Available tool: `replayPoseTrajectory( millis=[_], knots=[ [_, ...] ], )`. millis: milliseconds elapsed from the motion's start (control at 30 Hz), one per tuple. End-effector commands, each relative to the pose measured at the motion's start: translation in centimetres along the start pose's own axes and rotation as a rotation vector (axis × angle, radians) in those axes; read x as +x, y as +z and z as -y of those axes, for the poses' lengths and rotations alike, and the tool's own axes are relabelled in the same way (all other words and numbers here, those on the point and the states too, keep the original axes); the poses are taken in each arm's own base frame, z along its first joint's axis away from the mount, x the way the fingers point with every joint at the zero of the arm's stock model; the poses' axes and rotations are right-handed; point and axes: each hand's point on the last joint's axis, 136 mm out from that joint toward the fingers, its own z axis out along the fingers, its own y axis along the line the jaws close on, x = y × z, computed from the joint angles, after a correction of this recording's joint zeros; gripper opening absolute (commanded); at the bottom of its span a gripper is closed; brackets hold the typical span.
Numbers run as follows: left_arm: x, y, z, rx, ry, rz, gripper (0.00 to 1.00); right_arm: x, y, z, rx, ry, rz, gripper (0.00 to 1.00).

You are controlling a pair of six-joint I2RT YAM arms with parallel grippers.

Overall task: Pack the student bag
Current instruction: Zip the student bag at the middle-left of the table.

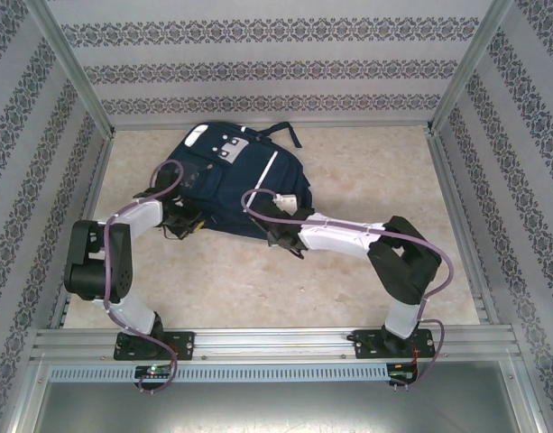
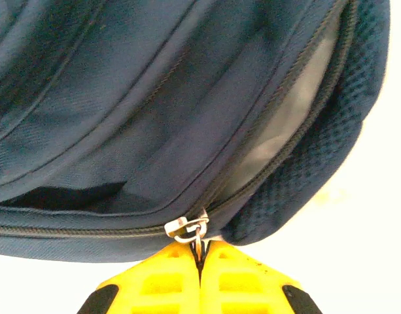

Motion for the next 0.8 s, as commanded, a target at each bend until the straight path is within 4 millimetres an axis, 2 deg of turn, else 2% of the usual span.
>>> replayPoseTrajectory(
  millis=[0, 67, 133, 233, 300, 500, 600, 667, 767],
  knots=[
    [-1.9, -1.3, -3.0, -0.101, -0.007, 0.041, 0.0, 0.6, 0.0, 3.7, 0.097, -0.072, -0.037, 0.0],
    [-2.5, -1.8, -2.4, -0.086, 0.003, 0.044, 0.0, 0.3, 0.0, 3.1, 0.048, -0.097, -0.056, 0.0],
    [-2.3, -2.1, -1.5, -0.05, 0.006, 0.028, 0.0, 0.3, -0.4, 1.0, -0.066, -0.118, -0.072, 0.0],
    [-1.0, -2.6, 0.1, 0.022, -0.001, -0.007, 0.16, 0.4, -1.4, -2.3, -0.21, -0.129, -0.087, 0.0],
    [0.6, -3.0, 1.1, 0.054, 0.007, -0.025, 0.26, 0.2, -2.3, -4.4, -0.283, -0.137, -0.092, 0.0],
    [7.5, -3.3, 4.7, 0.136, 0.03, -0.105, 0.33, 0.6, -4.9, -9.1, -0.455, -0.164, -0.101, 0.0],
    [10.7, -3.3, 6.3, 0.163, 0.042, -0.112, 0.36, 1.2, -5.5, -10.1, -0.492, -0.176, -0.116, 0.0],
    [12.3, -2.8, 6.8, 0.183, 0.026, -0.114, 0.38, 1.5, -5.5, -9.9, -0.489, -0.18, -0.119, 0.0],
    [13.5, -1.7, 7.6, 0.208, -0.004, -0.106, 0.47, 1.6, -5.9, -9.5, -0.5, -0.187, -0.113, 0.0]
  ],
)
